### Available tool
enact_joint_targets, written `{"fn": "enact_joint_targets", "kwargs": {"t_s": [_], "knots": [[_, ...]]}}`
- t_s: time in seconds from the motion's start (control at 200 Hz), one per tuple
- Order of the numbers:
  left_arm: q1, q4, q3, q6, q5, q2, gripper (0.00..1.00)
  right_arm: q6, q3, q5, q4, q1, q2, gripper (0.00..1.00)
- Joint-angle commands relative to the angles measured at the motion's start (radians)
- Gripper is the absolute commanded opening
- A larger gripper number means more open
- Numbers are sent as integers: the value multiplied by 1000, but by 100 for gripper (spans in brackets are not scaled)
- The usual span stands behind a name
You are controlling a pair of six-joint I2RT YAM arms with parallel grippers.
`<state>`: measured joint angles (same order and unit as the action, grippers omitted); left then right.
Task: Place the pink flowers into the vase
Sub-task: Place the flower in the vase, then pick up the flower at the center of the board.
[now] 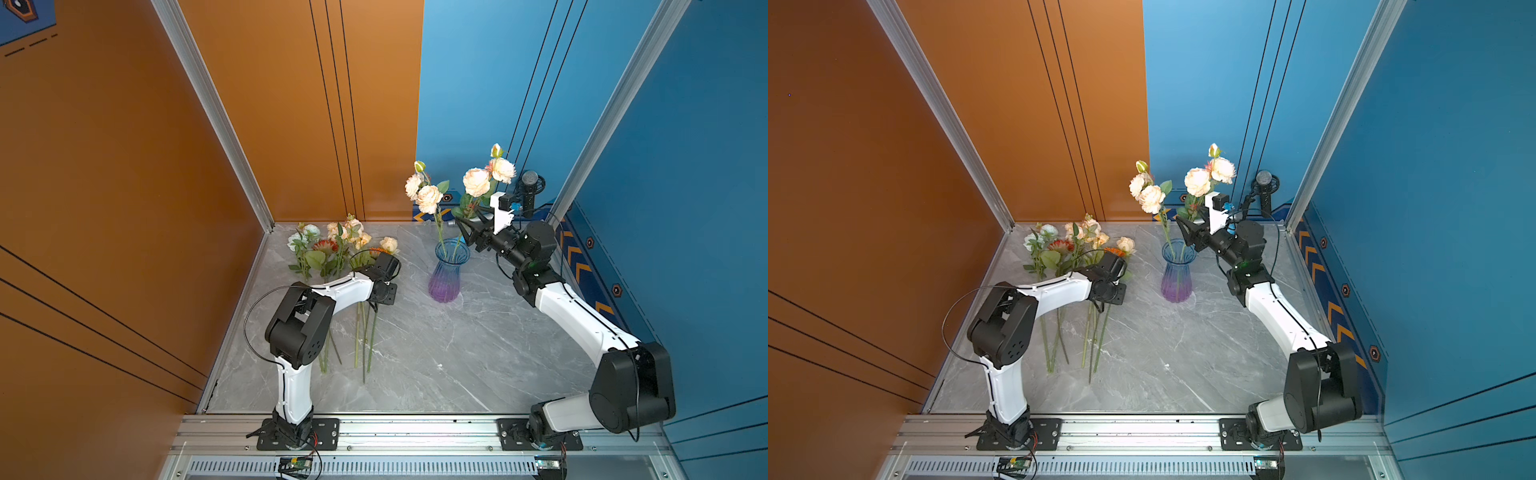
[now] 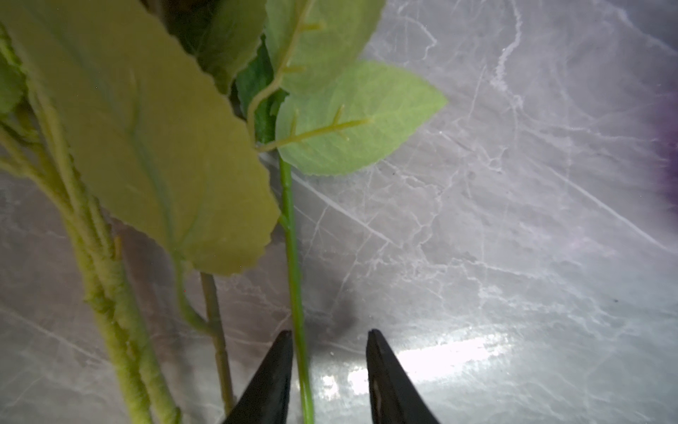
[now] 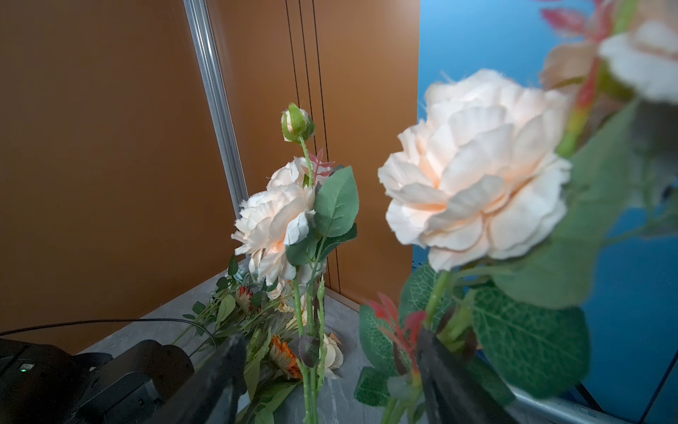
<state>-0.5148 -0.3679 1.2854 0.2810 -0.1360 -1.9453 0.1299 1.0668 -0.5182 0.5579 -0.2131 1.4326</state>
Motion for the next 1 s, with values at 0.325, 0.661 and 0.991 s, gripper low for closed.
{"fn": "enact_joint_targets", "kwargs": {"t_s": [0.325,0.661,0.991], "knots": [[-4,-55,66,22,-68,-57,30,-49,-106,69,-62,11,-184,75],[-5,-65,85,19,-96,-86,28,-84,-143,95,-145,12,-307,76],[-2,-65,133,18,-92,-125,19,-95,-152,95,-179,12,-351,78]]}}
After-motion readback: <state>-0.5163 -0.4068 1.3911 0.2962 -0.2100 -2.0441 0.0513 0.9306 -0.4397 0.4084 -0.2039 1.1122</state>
